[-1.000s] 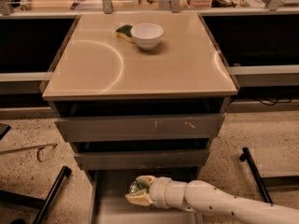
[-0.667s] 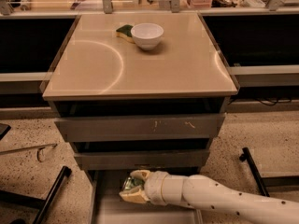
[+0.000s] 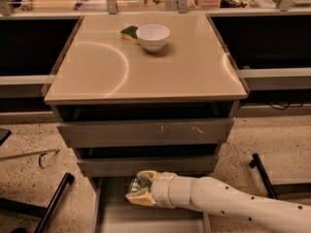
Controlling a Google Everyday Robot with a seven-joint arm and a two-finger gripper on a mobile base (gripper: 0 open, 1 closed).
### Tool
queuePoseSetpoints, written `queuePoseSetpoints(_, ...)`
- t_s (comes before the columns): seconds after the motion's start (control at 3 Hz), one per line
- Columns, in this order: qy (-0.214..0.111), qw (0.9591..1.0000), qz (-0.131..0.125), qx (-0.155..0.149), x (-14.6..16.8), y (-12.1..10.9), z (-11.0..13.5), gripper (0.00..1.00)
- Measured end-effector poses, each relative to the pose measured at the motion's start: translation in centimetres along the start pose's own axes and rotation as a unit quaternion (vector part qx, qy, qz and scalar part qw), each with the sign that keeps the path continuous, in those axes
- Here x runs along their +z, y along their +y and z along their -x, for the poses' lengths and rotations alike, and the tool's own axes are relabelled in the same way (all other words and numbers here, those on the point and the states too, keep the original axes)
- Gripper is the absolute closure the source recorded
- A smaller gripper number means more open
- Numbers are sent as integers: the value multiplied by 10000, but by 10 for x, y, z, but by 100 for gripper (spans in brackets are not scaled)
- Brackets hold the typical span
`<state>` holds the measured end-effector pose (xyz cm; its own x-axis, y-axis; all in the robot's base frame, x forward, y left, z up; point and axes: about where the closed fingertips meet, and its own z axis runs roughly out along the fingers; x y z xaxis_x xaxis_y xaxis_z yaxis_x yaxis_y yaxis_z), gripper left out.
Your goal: Pick green can from bottom drawer and place on counter
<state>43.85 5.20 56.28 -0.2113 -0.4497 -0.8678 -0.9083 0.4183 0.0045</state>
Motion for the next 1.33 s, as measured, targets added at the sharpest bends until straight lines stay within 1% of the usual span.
queuePoseSetpoints(0.33,-143,9992,-244,-293,-27,-2,38,100)
queuePoseSetpoints(0.67,-295,9944,-731,-700,-69,-4,119,100)
queuePoseSetpoints(1.0,-148,9864,-1145,-1166,-101,-10,190,100)
queuePoseSetpoints(1.33,-59,9834,-1217,-1343,-103,-7,199,100)
